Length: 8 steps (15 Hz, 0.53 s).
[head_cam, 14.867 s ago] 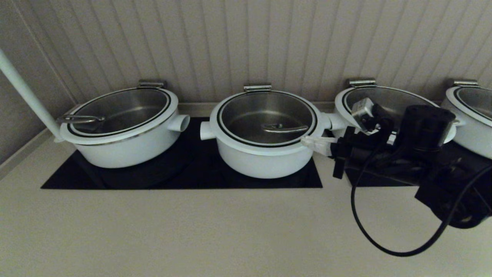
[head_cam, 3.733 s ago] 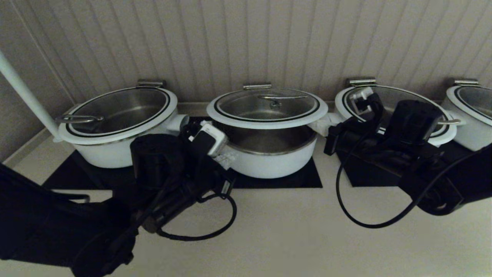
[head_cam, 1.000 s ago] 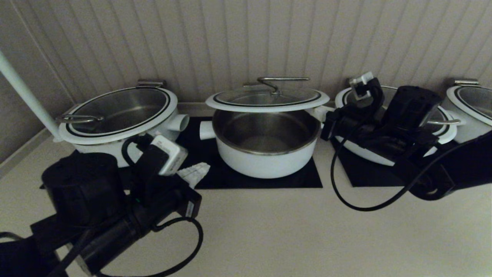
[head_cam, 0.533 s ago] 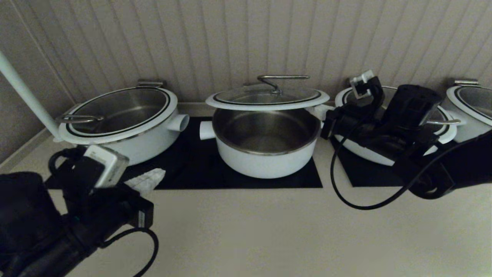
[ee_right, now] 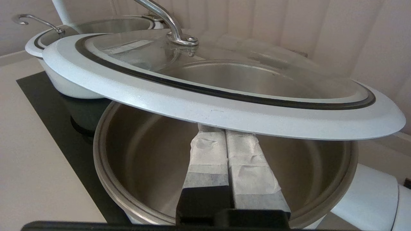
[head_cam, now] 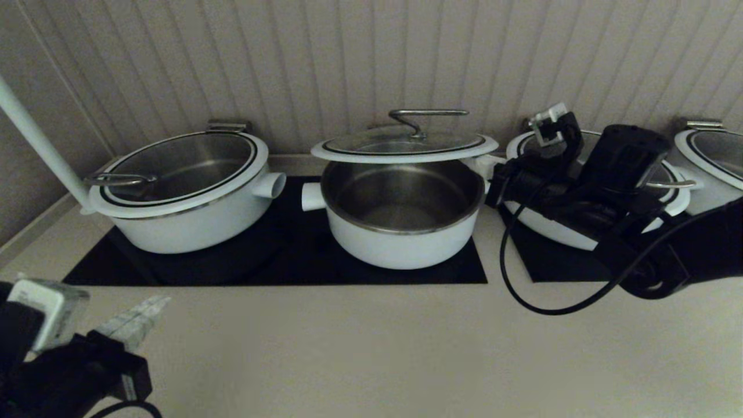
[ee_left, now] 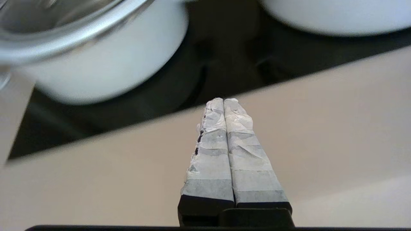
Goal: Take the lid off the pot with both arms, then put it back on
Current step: Open the pot lid completely
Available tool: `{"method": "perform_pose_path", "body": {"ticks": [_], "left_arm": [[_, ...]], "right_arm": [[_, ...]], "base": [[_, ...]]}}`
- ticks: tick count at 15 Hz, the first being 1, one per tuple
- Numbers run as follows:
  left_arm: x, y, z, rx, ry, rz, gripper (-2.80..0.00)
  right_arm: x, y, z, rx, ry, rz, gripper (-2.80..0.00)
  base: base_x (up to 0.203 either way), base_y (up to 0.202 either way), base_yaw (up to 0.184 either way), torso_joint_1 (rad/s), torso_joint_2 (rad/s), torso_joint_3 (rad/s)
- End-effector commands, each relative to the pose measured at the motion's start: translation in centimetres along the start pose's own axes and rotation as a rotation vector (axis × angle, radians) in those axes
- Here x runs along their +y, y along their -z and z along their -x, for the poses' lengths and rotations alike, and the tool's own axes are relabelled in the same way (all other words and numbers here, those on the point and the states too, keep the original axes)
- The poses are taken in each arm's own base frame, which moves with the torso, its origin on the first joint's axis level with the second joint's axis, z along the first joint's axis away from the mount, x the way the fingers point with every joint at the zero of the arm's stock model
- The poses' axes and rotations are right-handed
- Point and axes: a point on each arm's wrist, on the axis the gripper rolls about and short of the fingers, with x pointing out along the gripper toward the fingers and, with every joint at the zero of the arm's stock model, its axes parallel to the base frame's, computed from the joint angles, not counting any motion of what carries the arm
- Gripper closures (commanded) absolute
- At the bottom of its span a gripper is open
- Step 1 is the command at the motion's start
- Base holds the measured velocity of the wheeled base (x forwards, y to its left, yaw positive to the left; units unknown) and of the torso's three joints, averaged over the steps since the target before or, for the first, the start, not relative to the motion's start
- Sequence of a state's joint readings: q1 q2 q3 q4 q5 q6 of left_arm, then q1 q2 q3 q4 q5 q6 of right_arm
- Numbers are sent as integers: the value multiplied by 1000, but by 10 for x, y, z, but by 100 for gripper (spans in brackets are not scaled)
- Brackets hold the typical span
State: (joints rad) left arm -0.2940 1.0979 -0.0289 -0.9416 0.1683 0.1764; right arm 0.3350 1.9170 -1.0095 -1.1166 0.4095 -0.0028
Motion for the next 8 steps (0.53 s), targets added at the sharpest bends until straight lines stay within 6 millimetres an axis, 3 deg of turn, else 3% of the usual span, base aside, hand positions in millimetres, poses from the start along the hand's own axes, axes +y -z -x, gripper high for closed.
{"method": "perform_pose_path", "body": {"ticks": [1,4,8], "left_arm": [[7,3,24,-39,-60,34,0],[11,11,58,-84,-88,58,0],[13,39,104,-149,-135,84,0]], "right_arm": [[0,-5,-1,-17,-4,8,0],[0,-6,-1,-22,-3,10,0],[0,-7,-1,-24,-4,11,0]], "base": [[0,0,0,0,0,0],[0,0,0,0,0,0],[0,0,0,0,0,0]]}}
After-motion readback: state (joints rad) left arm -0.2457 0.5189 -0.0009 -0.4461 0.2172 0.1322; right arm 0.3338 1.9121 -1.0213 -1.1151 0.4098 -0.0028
